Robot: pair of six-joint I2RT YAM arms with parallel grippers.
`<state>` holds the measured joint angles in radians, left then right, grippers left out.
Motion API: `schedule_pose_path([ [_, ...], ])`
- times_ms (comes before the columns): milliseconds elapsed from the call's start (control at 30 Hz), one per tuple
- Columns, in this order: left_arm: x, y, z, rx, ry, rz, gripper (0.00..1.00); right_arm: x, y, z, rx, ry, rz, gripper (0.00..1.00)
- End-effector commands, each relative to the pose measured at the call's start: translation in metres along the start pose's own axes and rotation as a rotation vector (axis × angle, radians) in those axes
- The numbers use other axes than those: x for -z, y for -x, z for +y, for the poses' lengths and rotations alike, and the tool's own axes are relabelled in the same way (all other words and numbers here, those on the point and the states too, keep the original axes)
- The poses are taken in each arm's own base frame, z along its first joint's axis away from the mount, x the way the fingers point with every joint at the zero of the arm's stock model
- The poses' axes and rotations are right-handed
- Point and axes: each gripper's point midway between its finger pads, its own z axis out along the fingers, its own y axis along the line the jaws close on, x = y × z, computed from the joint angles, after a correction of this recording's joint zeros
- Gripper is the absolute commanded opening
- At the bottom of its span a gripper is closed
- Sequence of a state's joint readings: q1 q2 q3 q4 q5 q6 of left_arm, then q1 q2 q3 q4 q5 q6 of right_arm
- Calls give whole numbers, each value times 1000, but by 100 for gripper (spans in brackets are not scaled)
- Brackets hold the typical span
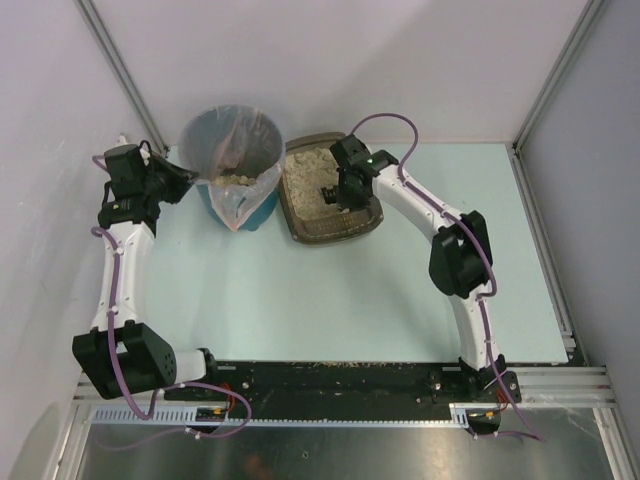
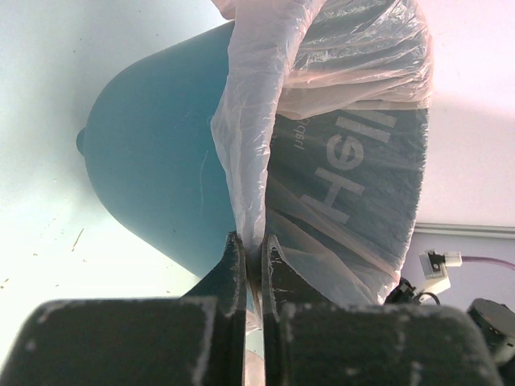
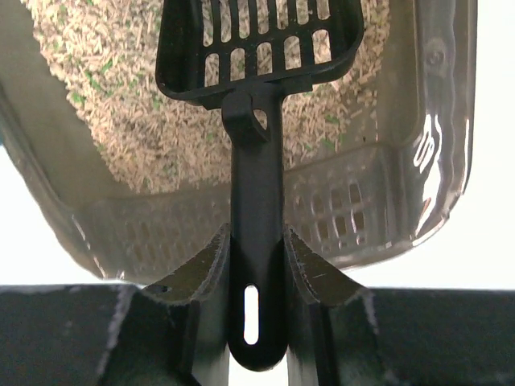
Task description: Clean the litter box
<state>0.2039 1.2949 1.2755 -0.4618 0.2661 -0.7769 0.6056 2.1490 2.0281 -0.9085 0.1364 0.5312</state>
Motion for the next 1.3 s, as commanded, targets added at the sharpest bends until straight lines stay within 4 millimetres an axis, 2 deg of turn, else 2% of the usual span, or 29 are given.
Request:
schedule_pose_path([
  [0, 6, -26, -14, -79, -71, 97, 0, -11, 33, 8, -23, 11, -118, 0],
  [333, 8, -25, -17, -79, -80, 96, 0, -43, 33, 6, -43, -6, -138, 0],
  [500, 10, -24, -20, -76, -89, 93, 0, -60, 45, 5, -61, 9, -156, 0],
  [567, 11, -24, -20, -78, -92, 92, 0, -71, 43, 2, -69, 0, -138, 0],
  [767, 7, -25, -17, -76, -83, 102, 0, -86, 43, 0, -70, -12, -143, 0],
  [1067, 7, -24, -18, -81, -84, 99, 0, -96, 54, 12, -12, 45, -204, 0],
  [1200, 8, -22, -20, -82, -84, 89, 0, -87, 60, 21, 12, 83, -234, 0],
  [1267, 9, -18, -23, -83, -88, 79, 0, -72, 62, 19, 22, 73, -244, 0],
])
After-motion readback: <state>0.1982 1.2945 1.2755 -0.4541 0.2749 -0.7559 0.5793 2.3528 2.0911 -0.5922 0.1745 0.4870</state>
